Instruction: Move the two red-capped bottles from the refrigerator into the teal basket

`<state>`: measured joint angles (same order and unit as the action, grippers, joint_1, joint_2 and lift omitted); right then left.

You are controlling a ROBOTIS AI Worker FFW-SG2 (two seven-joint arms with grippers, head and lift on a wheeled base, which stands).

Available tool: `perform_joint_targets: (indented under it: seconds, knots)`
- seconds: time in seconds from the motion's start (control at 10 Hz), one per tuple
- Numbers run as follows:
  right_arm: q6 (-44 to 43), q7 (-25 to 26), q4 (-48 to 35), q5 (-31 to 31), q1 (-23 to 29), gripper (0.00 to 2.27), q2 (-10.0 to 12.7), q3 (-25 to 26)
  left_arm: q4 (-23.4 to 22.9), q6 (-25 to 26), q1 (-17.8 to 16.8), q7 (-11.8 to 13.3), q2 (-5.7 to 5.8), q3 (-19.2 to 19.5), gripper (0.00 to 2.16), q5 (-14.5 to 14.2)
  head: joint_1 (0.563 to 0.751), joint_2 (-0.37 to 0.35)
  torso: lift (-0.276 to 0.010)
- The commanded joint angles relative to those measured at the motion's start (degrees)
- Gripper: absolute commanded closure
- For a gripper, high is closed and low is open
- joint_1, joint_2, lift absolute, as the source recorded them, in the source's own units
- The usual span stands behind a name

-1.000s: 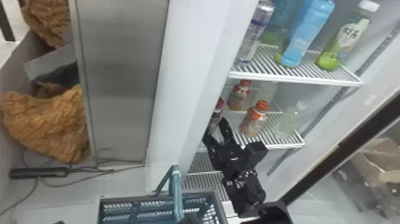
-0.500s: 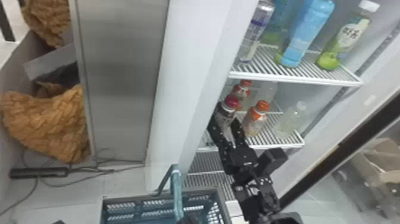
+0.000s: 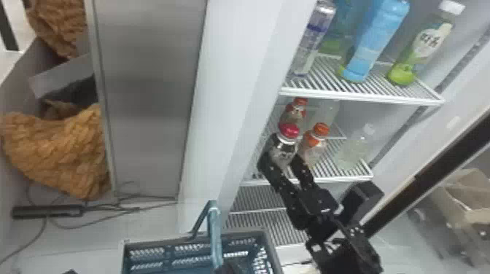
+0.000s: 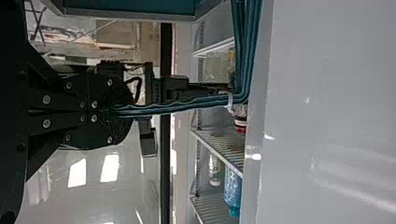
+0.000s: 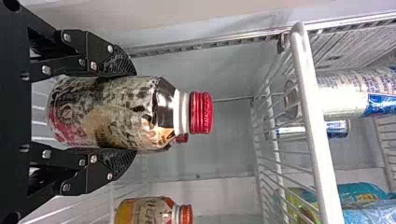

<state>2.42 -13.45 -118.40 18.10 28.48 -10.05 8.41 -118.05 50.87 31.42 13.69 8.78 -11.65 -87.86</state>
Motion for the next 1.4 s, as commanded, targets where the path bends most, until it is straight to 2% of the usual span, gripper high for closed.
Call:
perform_joint_targets:
  seconds: [0.0,0.2,0.4,0.5,0.9,1.1,1.3]
  knots:
    - [6.99,-0.34,-7.11,0.3,4.0,0.76,0.56,2.67,0.0,0.03,0.08,0.02,0.0,0.0,1.16,0.0,0.695,-0.35,-0.224]
    - [12.62,-0.43,-16.25,-0.16,9.48,0.76,1.0,4.62,0.0,0.03,0.08,0.11,0.0,0.11,1.16,0.0,0.695,-0.35,-0.224]
    - [21.76,-0.87,-24.4,0.87,13.84,0.76,1.44,5.99,0.0,0.03,0.22,0.11,0.0,0.22,1.16,0.11,0.695,-0.35,-0.224]
    - [22.74,-1.58,-26.79,0.19,15.25,0.76,1.44,6.1,-0.14,0.03,0.5,0.2,-0.08,0.45,1.16,0.11,0.695,-0.35,-0.224]
    - [42.15,-4.39,-36.22,0.07,18.34,0.76,1.44,7.47,-0.14,0.03,0.92,0.37,-0.08,0.68,1.16,0.34,0.695,-0.35,-0.224]
    - [52.84,-7.38,-36.92,-0.27,16.8,0.76,1.09,8.27,-0.14,0.18,0.92,0.37,-0.08,0.68,1.16,0.34,0.695,-0.35,-0.224]
    - [55.23,-8.34,-37.06,-2.44,15.95,0.76,0.65,7.7,-0.14,0.18,0.92,0.37,-0.17,0.8,1.16,0.46,0.695,-0.35,-0.224]
